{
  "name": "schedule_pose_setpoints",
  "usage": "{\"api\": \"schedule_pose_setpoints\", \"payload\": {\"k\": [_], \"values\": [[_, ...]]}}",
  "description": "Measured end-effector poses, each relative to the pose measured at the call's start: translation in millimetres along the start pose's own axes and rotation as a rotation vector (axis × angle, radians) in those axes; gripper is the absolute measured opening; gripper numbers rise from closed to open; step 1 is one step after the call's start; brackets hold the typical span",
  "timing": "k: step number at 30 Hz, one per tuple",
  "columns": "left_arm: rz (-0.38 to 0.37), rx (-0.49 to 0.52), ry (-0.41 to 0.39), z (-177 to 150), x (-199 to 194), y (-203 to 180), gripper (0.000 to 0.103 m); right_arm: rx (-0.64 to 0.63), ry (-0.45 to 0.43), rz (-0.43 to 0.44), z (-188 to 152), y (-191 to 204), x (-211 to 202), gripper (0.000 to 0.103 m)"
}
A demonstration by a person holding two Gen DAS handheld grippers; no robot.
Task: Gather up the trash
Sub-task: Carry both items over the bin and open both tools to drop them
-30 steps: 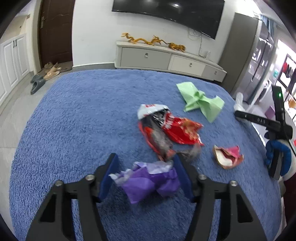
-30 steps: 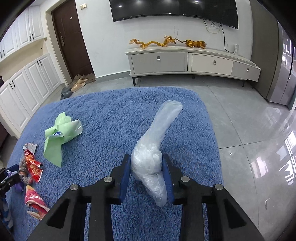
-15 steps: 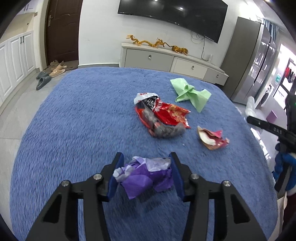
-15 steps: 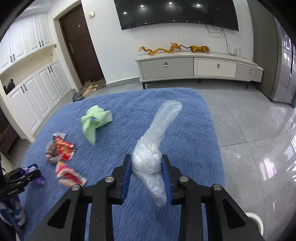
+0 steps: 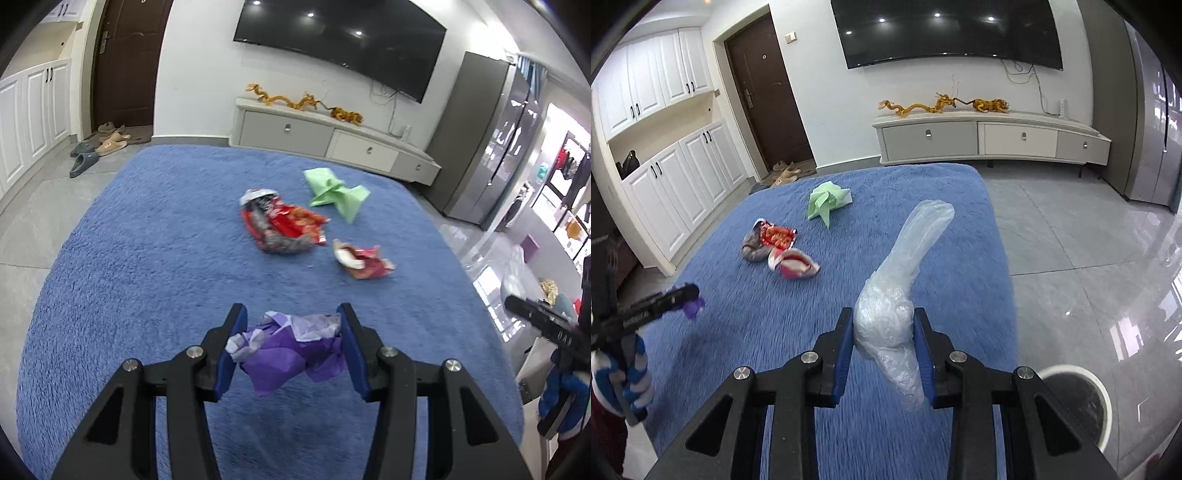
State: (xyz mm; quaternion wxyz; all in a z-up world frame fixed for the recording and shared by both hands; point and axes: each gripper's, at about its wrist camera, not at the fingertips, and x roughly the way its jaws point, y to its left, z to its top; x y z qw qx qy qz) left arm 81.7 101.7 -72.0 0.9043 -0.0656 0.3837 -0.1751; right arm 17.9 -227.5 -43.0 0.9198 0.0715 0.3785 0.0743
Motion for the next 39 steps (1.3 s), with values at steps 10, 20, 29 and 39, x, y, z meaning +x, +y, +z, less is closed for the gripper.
{"api": "schedule_pose_setpoints", "payload": {"k": [10,20,29,39], "values": [[-0.089,0.092,-0.032,7.9,-18.4,-66.3,0.048,0.065,-0.094,-0.077,-22.7,-30.5,-66.4,0.029],[-0.189,0.222,0.008,16.8,-3.1,-158.1,0.048,0.159,-0.126,-0.174,-52.9,-83.7,-96.7,0.029],[-0.275,0.392,0.077,14.3,39.8,-275.0,0.048,0.272,-0.082,-0.239,-85.9,-140.0,-97.3,0.029],[-0.33,0.465,0.196,-0.3,106.6,-370.9,0.049,0.362,0.001,-0.264,-108.6,-190.2,-76.2,0.029]]}}
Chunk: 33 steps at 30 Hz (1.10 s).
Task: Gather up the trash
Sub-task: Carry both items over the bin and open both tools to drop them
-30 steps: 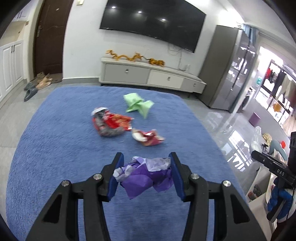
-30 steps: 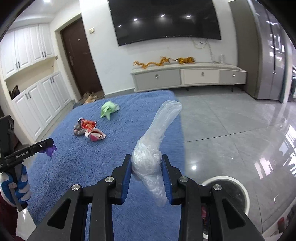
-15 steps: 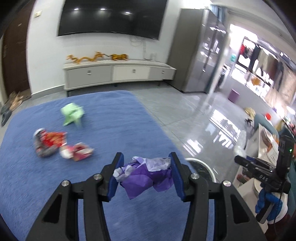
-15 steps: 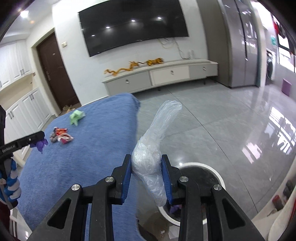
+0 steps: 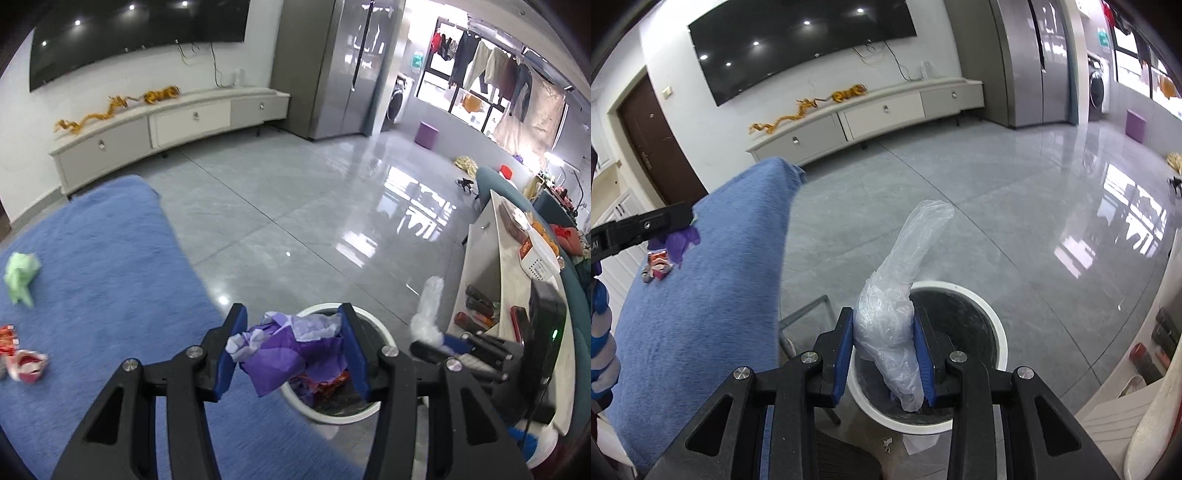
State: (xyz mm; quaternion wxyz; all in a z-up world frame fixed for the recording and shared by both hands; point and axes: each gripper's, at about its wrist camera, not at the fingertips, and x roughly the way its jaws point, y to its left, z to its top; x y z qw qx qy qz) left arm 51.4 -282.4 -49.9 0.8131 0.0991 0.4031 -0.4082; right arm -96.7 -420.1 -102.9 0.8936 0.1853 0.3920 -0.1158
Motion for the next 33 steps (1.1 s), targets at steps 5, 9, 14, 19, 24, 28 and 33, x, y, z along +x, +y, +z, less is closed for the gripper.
{"api": "schedule_pose_setpoints", "payload": {"k": [5,9,14,19,24,28,33], "values": [[-0.058,-0.042,0.043,9.9,35.7,-12.1,0.05,0.026,0.051,-0.011,-0.3,-16.2,19.8,0.03],[-0.113,-0.059,0.075,10.1,54.4,-20.2,0.052,0.054,0.079,-0.012,-5.0,-24.2,30.0,0.032],[-0.172,-0.078,0.113,11.2,71.2,-29.0,0.061,0.092,0.105,-0.03,-10.8,-32.5,38.9,0.039],[-0.187,-0.077,0.122,12.1,76.7,-36.8,0.063,0.107,0.111,-0.05,-13.3,-39.3,38.9,0.046],[-0.181,-0.073,0.102,9.7,65.0,-38.5,0.063,0.115,0.101,-0.063,-15.9,-40.8,30.5,0.046],[-0.154,-0.063,0.061,7.3,47.8,-34.5,0.063,0.109,0.083,-0.066,-11.9,-36.2,21.9,0.046],[-0.121,-0.053,-0.013,4.4,17.4,-30.2,0.063,0.092,0.05,-0.068,-9.3,-25.8,6.9,0.046]]}}
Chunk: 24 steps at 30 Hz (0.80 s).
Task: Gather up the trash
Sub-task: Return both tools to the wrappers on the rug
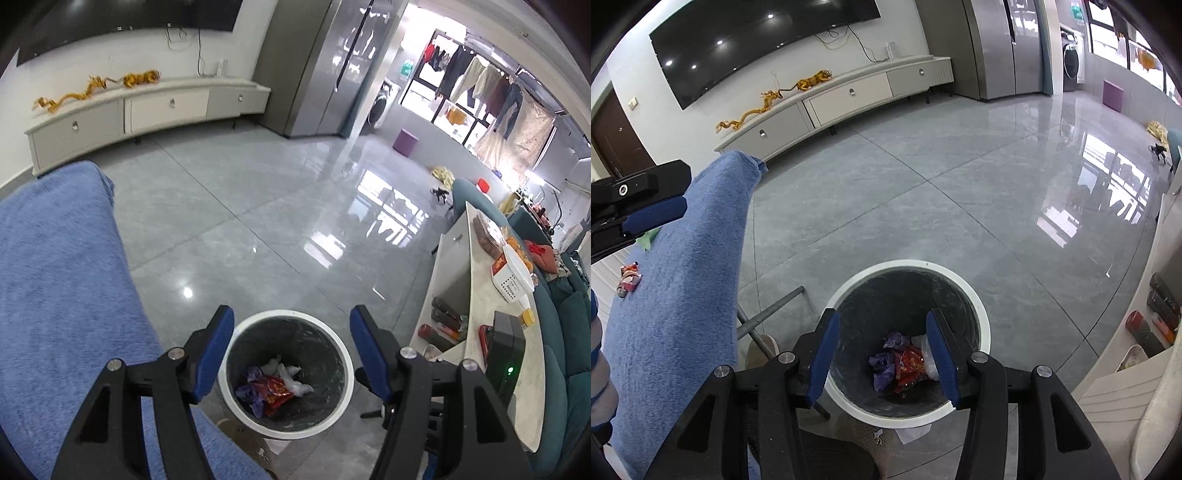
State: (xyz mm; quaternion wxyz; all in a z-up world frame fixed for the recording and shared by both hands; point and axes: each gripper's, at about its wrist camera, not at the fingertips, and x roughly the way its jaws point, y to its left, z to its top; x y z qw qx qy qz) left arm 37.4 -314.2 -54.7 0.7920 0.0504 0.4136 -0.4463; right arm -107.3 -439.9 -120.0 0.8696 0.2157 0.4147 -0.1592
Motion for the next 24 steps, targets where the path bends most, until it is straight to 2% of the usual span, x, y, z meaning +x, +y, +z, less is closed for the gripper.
{"api": "schedule_pose_setpoints", "payload": {"k": [10,17,24], "values": [[0.053,0.0,-0.07,-13.5,-60.3,17.2,0.063,-0.047,-0.07,0.001,8.6,28.0,-34.6,0.046],[0.123,-0.048,-0.122,-30.8,-100.6,47.6,0.064,-0.098,-0.102,0.008,9.7,54.6,-52.4,0.046],[0.173,-0.102,-0.172,-50.7,-138.0,82.8,0.069,-0.154,-0.128,0.013,9.9,84.8,-69.1,0.048]]}}
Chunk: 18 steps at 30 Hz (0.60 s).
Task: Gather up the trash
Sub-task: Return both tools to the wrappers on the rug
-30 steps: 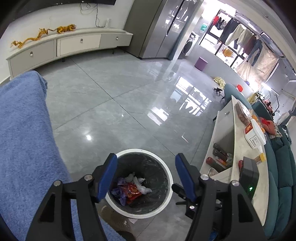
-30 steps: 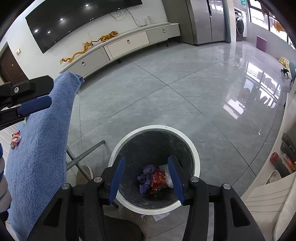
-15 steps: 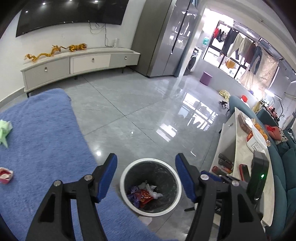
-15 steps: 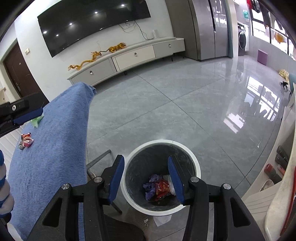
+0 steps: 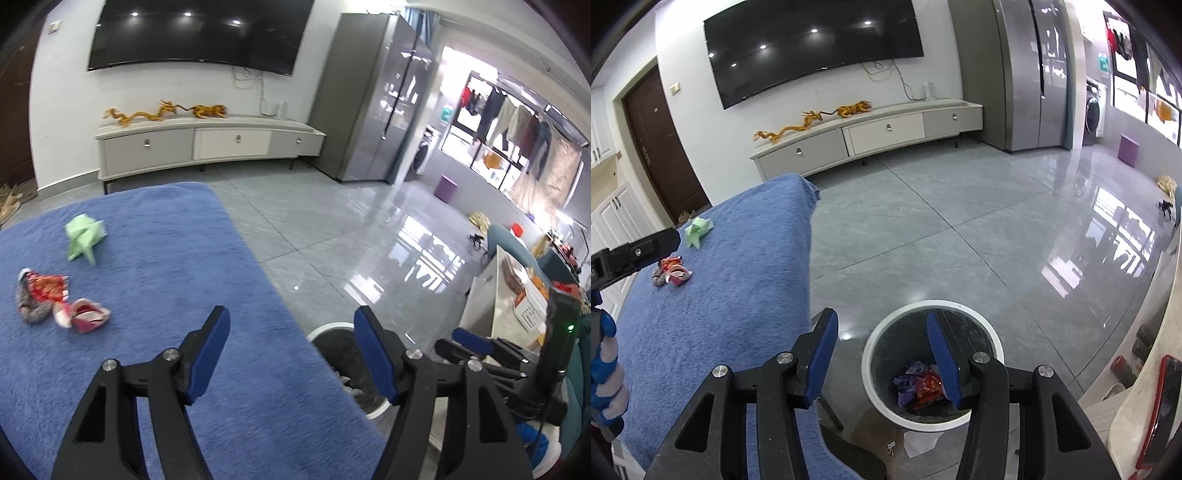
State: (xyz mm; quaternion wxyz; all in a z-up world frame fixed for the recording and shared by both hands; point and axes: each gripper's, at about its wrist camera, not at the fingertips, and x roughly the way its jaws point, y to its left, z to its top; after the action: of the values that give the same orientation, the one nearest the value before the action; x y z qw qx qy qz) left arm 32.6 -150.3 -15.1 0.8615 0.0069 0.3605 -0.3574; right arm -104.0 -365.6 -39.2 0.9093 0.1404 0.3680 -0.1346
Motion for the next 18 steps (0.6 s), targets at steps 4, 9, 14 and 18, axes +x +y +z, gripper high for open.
{"api": "schedule_pose_setpoints", "payload": {"k": [4,9,14,18], "values": [[0.029,-0.029,-0.032,-3.7,-18.2,22.2,0.069,-0.05,-0.015,0.005,5.1,21.4,-9.1,0.048],[0.067,-0.071,-0.07,-10.0,-41.9,54.4,0.07,-0.116,-0.033,0.017,6.1,47.8,-19.6,0.05],[0.111,-0.111,-0.102,-15.2,-65.5,93.0,0.07,-0.177,-0.041,0.035,7.8,76.6,-24.1,0.05],[0.155,-0.148,-0.127,-22.9,-82.2,124.7,0.071,-0.224,-0.047,0.052,10.7,101.0,-24.4,0.051]]}}
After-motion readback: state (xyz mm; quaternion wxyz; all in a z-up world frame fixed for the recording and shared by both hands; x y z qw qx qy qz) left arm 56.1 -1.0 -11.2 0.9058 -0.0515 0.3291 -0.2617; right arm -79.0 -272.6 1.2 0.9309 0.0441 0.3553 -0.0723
